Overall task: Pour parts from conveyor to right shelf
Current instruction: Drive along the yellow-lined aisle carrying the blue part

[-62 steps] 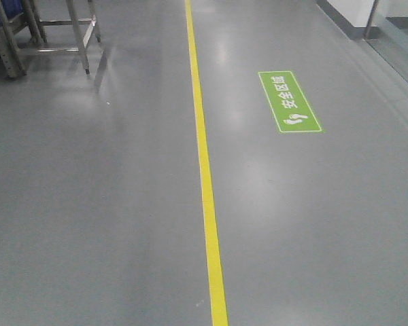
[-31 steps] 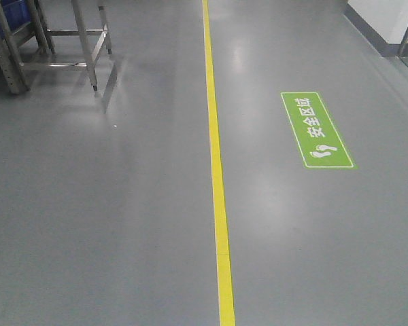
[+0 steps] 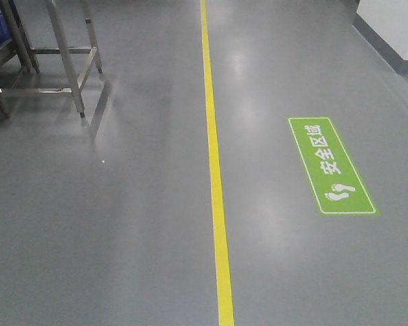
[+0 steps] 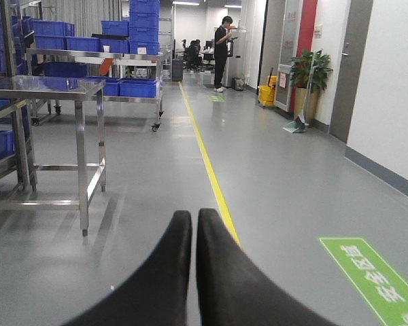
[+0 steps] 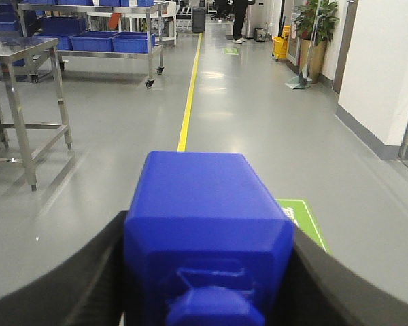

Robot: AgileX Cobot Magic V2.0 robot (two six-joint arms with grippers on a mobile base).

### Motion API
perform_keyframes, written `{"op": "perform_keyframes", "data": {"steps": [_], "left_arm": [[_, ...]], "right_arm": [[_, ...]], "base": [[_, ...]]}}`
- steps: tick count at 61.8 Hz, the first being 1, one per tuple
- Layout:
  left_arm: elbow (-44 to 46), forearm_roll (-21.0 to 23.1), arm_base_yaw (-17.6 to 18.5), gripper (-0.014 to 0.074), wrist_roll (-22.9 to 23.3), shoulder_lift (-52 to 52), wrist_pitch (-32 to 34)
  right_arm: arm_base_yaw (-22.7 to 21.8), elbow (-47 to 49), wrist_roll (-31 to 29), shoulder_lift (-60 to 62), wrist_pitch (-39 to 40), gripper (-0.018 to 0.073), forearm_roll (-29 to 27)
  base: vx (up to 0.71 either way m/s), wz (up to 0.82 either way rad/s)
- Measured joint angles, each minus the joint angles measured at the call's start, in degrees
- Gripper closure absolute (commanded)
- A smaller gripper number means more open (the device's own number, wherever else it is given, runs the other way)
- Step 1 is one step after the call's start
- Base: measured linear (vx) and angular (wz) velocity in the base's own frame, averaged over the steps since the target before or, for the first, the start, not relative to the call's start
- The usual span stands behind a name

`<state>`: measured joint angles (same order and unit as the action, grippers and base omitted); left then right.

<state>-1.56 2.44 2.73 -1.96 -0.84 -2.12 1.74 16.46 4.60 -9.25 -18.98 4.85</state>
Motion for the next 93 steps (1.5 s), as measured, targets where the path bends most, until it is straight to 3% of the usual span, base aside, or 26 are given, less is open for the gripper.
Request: {"op": "perform_keyframes", "data": {"steps": [93], "left_arm": [[0.0,0.0,0.0,0.0602,0.0,0.0,0.0]], "right_arm": [[0.0,-0.05,0.0,0.0,0.0,0.0568,0.0]], "base": [[0.85,0.02]]}}
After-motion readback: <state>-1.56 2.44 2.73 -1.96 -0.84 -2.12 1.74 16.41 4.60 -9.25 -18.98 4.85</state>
